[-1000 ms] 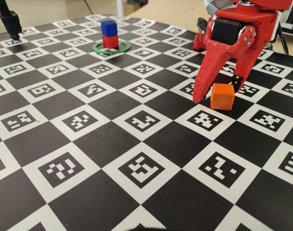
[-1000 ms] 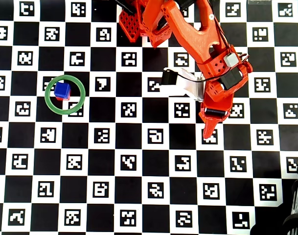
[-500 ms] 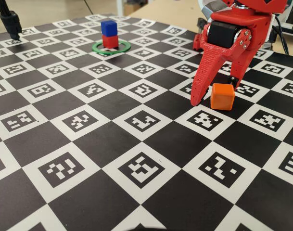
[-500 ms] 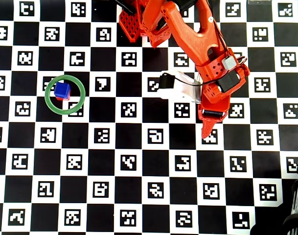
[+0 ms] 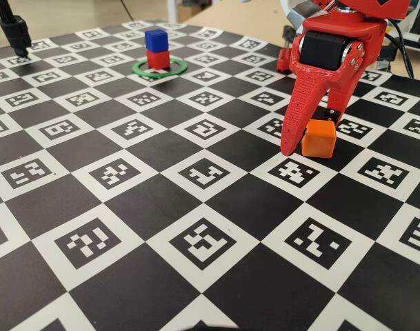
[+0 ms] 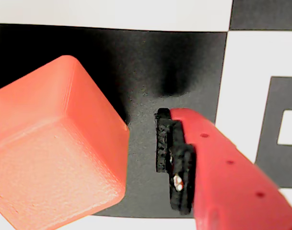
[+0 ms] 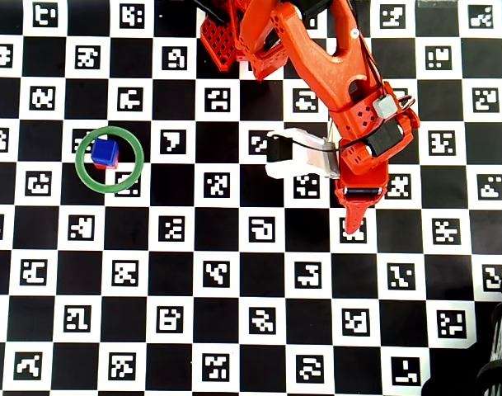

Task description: Grab the red cube then put it in the green circle then put the blue cube on top and finally the orange cube on top

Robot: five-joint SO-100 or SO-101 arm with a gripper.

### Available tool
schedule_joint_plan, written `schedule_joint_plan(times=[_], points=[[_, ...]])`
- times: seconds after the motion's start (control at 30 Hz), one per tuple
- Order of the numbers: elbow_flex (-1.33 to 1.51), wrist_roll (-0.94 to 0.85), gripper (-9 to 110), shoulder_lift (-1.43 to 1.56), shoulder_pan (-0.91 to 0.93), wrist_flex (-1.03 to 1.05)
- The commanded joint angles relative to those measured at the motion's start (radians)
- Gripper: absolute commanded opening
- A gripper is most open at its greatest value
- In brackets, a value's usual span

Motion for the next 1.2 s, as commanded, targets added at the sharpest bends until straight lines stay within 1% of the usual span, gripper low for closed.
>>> schedule_joint_plan(times=[0.0, 0.43, 1.17], points=[[-0.031, -0.044, 46, 0.015, -0.002, 0.009], [-0.061, -0.235, 45, 0.012, -0.002, 0.021], [-0.091, -0.367, 45, 0.008, 0.014, -0.003]])
